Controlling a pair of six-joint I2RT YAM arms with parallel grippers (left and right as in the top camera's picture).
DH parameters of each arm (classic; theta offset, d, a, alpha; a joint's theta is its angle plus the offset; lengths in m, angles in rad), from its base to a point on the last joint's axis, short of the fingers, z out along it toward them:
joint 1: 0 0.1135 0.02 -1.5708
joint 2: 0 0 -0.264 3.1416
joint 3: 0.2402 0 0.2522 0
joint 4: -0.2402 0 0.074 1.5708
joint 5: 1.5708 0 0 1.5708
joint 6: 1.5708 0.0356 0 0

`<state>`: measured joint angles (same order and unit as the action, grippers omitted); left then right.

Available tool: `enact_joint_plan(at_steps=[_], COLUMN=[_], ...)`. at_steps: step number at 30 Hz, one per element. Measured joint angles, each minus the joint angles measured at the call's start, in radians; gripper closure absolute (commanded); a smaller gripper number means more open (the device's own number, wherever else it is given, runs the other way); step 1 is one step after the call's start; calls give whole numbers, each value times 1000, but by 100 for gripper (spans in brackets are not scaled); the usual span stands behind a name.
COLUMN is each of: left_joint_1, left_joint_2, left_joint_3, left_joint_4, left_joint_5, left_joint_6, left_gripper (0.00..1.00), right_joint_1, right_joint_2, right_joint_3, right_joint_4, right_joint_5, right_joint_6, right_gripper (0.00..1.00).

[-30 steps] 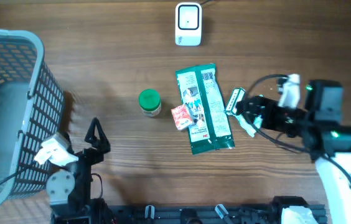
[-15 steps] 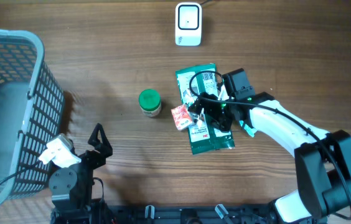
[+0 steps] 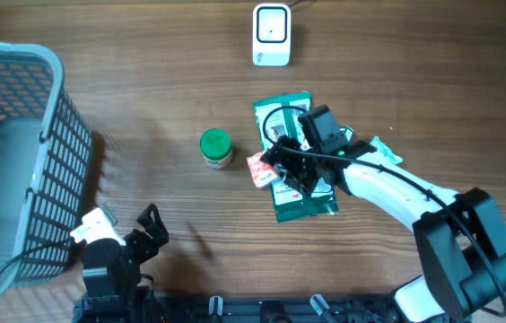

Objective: Scan the item barcode
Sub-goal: 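Reach the right gripper to the red box and grasp it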

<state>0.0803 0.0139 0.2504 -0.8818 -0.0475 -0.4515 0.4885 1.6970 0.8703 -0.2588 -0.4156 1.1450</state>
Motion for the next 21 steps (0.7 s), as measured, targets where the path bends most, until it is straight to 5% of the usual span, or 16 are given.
enact_joint_plan(at_steps=[4, 10, 15, 18, 21], left_joint_1=[0, 0, 0, 0, 0], left_joint_2=[0, 0, 0, 0, 0], left_joint_3=[0, 0, 0, 0, 0], left_joint_4=[-2, -2, -2, -2, -2], left_joint_5=[0, 0, 0, 0, 0], left_joint_6=[0, 0, 0, 0, 0], left_gripper=[0, 0, 0, 0, 0], right_joint_1=[18, 39, 42, 44, 46], right_joint_2=[26, 37, 56, 71, 72], right_joint_3=[0, 0, 2, 2, 2], right_joint_4=[18, 51, 47, 46, 47], right_joint_5=[10, 9, 13, 17, 15], right_joint_6=[46, 59, 55, 43, 34], right_gripper=[2, 0, 55, 96, 96])
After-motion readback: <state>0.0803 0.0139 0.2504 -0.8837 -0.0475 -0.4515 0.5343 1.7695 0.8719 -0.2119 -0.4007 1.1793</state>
